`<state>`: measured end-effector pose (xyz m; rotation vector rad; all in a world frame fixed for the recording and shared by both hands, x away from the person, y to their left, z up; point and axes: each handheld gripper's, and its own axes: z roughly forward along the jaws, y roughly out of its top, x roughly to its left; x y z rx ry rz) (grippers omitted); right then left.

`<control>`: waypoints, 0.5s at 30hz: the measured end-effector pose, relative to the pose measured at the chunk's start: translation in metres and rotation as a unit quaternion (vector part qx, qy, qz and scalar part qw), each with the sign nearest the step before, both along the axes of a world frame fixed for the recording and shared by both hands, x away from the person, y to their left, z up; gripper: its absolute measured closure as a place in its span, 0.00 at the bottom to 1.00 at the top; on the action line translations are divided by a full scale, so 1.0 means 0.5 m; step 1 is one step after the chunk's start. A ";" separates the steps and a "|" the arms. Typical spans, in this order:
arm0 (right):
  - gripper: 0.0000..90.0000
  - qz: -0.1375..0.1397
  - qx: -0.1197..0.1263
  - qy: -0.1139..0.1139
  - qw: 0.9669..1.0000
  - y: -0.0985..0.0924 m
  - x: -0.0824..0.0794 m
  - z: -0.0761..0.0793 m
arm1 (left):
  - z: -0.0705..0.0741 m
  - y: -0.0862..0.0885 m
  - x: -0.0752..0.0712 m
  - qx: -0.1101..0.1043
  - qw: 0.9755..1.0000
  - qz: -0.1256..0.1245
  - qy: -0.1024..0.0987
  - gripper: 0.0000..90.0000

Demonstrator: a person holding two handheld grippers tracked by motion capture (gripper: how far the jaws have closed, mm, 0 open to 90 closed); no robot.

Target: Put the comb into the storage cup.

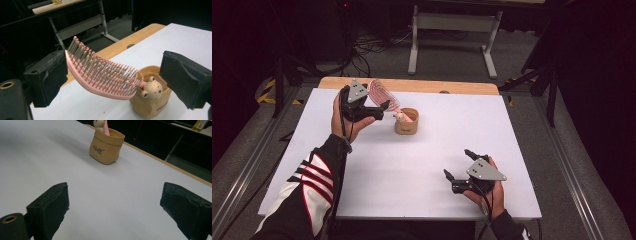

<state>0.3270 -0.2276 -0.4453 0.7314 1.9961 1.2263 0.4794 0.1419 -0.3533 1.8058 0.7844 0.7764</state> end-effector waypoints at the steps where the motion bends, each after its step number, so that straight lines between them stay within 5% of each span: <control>1: 0.10 0.000 0.000 0.000 1.000 0.000 0.000 0.000 | 0.000 0.000 -0.001 0.002 1.000 -0.001 -0.002 0.10; 15: 0.10 -0.001 0.001 0.000 1.000 0.001 0.000 0.000 | -0.008 0.000 -0.026 0.026 0.999 -0.011 -0.016 0.10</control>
